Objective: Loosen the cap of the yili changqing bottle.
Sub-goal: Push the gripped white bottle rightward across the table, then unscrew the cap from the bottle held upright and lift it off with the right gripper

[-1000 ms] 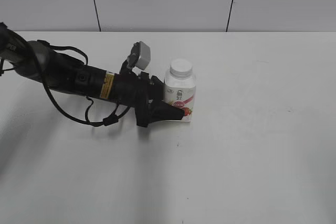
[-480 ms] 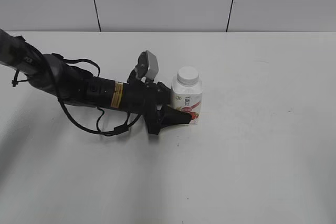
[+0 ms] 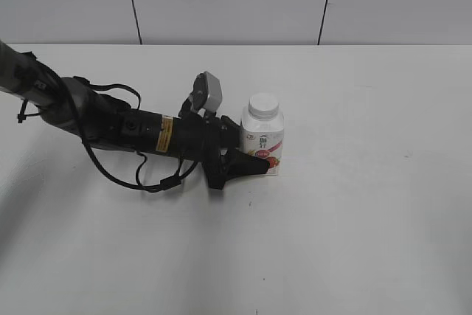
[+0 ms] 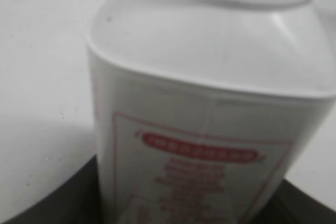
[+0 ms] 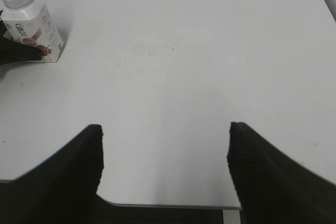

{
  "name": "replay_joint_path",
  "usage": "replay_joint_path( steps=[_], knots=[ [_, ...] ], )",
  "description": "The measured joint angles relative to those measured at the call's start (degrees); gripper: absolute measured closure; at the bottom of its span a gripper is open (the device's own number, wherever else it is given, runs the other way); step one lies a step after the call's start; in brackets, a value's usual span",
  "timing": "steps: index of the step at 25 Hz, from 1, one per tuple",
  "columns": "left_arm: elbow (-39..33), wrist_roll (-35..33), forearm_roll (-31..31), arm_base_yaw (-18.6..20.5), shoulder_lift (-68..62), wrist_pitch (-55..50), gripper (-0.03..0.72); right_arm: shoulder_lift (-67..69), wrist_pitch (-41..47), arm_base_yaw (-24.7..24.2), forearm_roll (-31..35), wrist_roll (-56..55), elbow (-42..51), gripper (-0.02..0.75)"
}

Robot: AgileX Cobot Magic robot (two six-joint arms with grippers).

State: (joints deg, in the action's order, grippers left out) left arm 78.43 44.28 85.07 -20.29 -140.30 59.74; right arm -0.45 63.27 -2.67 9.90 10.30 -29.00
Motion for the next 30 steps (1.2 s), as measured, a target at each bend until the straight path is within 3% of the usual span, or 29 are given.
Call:
replay_joint_path(
  steps=[18,21,26,30],
  knots=[
    [0.11,0.0,0.98,0.0,0.0,0.48,0.271,0.0,0.0,0.0,-0.05,0.0,0.0,0.162],
    [0.11,0.0,1.01,0.0,0.0,0.48,0.271,0.9,-0.17,0.0,-0.04,0.0,-0.06,0.238],
    [0.11,0.0,1.05,0.0,0.0,0.54,0.271,4.12,-1.49,0.0,1.35,-0.28,-0.71,0.438],
    [0.11,0.0,1.05,0.0,0.0,0.54,0.271,5.93,-1.84,0.0,2.84,-0.41,-0.71,0.482]
  ],
)
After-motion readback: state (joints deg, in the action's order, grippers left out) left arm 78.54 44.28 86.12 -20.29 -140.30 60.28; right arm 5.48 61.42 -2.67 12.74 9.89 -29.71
